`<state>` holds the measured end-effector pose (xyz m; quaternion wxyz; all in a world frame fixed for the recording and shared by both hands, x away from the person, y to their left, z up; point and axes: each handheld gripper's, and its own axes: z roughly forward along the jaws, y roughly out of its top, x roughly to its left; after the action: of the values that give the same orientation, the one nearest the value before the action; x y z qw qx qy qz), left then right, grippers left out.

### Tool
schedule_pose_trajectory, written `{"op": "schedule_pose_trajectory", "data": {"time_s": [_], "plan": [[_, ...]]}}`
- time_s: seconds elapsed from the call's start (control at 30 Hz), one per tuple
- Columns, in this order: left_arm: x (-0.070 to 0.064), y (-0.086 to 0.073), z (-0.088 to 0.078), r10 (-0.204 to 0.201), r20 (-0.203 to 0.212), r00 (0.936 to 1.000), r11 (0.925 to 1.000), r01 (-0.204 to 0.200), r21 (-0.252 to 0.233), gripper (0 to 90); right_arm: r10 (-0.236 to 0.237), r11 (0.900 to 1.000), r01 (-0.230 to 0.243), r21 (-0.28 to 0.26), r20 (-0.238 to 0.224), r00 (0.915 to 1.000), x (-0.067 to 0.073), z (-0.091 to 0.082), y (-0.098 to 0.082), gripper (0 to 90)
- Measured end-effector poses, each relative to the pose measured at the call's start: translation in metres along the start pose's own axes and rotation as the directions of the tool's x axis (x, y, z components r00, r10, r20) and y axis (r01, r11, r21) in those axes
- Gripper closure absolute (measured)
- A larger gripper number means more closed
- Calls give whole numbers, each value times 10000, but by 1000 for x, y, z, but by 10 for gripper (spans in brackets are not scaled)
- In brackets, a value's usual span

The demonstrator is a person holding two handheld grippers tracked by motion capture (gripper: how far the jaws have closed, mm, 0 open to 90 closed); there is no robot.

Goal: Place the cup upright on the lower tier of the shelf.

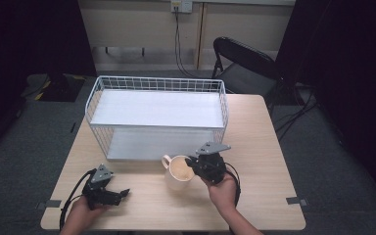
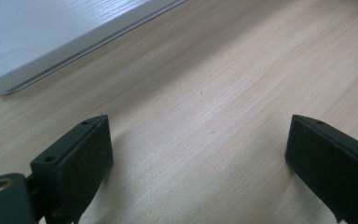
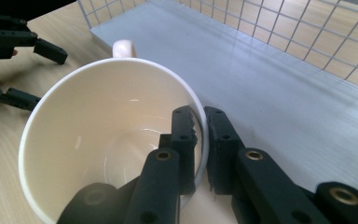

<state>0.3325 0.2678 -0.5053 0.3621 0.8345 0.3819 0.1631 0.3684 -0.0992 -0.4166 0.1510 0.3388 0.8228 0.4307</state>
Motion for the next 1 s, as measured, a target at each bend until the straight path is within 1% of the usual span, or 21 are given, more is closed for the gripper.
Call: {"op": "schedule_pose_trajectory", "data": {"time_s": [0.17,0.2,0.3,0.43,0.5,0.53,0.6,0.67,0.73,0.9,1.0], "plan": [[0,0,0,-3,3,10000,10000,3,-2,70,12,10000,-11,-63,140,9999,-1,0,3,835],[0,0,0,16,-3,10000,10000,-16,1,70,19,10000,-18,-77,242,9997,-2,1,4,835],[0,0,0,3,1,10000,10000,-3,0,70,26,9999,-22,-127,317,9995,-3,1,5,835],[0,0,0,2,1,10000,10000,-2,-1,70,3,9998,7,-182,533,9986,-5,1,6,836],[0,0,0,-4,5,10000,10000,4,-1,70,51,9997,-34,-262,649,9979,-6,1,6,836],[0,0,0,5,-1,10000,10000,-5,0,70,30,9995,-6,-320,757,9971,-6,1,6,837],[0,0,0,-3,2,10000,10000,3,0,70,23,9994,5,-356,797,9968,-6,1,7,837],[0,0,0,3,-1,10000,10000,-3,1,70,-3,9989,47,-462,938,9956,-6,1,8,837],[0,0,0,6,1,10000,10000,-6,1,70,-19,9987,68,-497,979,9952,-6,2,8,837],[0,0,0,5,2,10000,10000,-5,2,70,-91,9978,178,-638,1332,9910,-6,2,11,838],[0,0,0,5,2,10000,10000,-5,3,70,-76,9979,168,-628,1433,9896,-7,3,12,838]]}}
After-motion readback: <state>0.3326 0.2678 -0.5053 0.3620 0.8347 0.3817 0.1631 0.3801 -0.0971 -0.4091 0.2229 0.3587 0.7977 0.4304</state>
